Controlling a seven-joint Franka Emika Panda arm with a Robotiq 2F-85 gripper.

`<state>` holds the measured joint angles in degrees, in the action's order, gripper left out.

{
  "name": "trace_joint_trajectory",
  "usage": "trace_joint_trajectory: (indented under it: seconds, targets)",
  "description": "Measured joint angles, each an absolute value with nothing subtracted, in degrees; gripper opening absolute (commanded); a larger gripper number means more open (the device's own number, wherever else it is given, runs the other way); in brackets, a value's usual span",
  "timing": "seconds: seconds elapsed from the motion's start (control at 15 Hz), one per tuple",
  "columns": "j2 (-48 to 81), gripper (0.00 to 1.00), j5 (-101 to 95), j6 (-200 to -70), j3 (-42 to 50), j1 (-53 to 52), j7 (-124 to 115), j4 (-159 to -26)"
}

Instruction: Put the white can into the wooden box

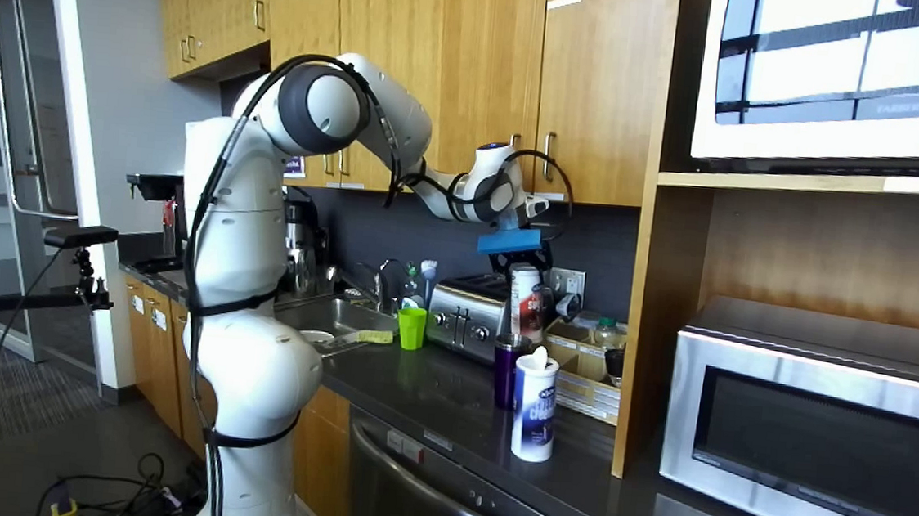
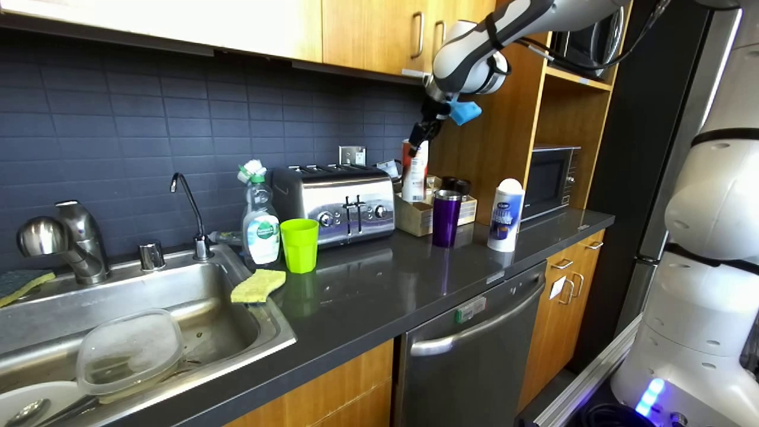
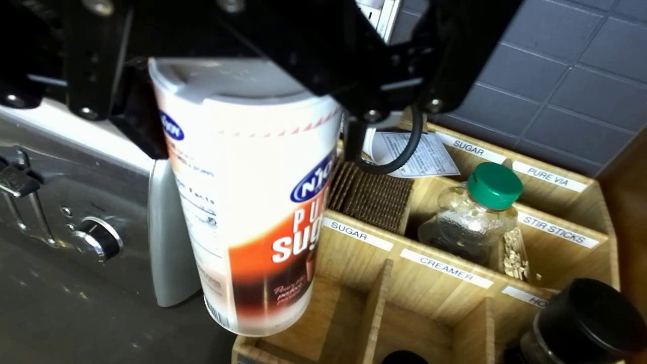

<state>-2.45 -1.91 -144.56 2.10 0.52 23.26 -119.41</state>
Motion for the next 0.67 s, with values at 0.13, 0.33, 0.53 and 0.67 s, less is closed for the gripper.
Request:
trace_joint_trajectory:
  seconds: [0.13, 0.33, 0.53, 0.67]
  targets:
    - [-2.3, 0.60, -1.7, -145.3, 2.4, 1.0, 23.3, -119.0]
    - [-2.2, 0.60, -1.5, -146.1, 2.8, 1.5, 23.2, -118.6]
    - [-2.0, 0.60, -0.8, -146.3, 3.2, 1.7, 23.2, -118.5]
    - [-1.8, 0.60, -0.3, -146.5, 3.3, 1.9, 23.2, -118.5]
